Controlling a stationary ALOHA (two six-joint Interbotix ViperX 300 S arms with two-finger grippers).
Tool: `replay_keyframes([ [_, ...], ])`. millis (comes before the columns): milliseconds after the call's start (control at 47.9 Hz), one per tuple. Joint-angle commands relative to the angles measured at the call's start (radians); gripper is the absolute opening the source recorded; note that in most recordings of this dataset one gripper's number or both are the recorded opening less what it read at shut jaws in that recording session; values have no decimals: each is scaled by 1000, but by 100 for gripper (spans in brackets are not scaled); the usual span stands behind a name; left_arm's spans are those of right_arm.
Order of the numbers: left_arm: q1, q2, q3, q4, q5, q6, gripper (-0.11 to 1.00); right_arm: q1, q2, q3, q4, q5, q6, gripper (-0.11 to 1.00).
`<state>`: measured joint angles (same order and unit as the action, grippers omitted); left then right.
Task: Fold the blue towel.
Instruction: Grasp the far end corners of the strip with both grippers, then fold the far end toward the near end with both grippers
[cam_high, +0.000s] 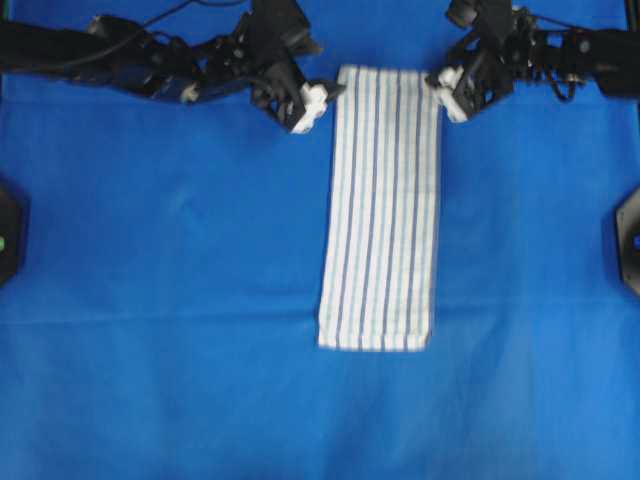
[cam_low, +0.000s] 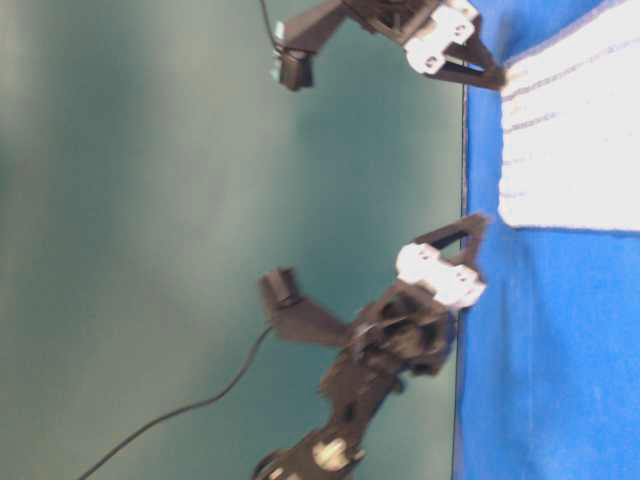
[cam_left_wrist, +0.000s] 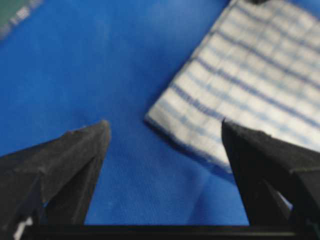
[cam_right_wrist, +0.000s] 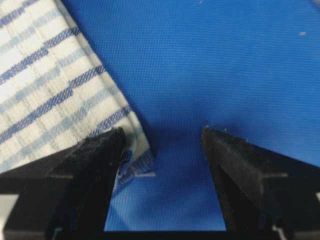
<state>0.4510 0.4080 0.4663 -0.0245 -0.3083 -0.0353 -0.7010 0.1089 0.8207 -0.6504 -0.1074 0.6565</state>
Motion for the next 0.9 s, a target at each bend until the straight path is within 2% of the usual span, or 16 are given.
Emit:
replay_keyframes([
  [0,-3,20,-51,2,-3,2,87,-2,9,-25,-3,-11,-2,66],
  [313,-2,81,-124,2,71,2,82,2,64,-29,-2,-17,-2,65],
  [376,-2,81,-127,2,86,0,73,14,64,-28,-3,-17,-5,62],
  [417,-5,81,-124,2,89,0,64,20,66,-28,-3,-18,-5,56],
  [605,-17,77,-107,2,92,5,14,23,64,-29,-3,-14,-11,8],
  [647,-18,77,-106,2,94,5,7,25,64,-31,-5,-12,-11,6],
  [689,-20,77,-106,2,95,5,3,23,64,-31,-5,-12,-11,6],
  [876,-20,75,-106,2,95,5,4,23,60,-31,-3,-11,-11,6],
])
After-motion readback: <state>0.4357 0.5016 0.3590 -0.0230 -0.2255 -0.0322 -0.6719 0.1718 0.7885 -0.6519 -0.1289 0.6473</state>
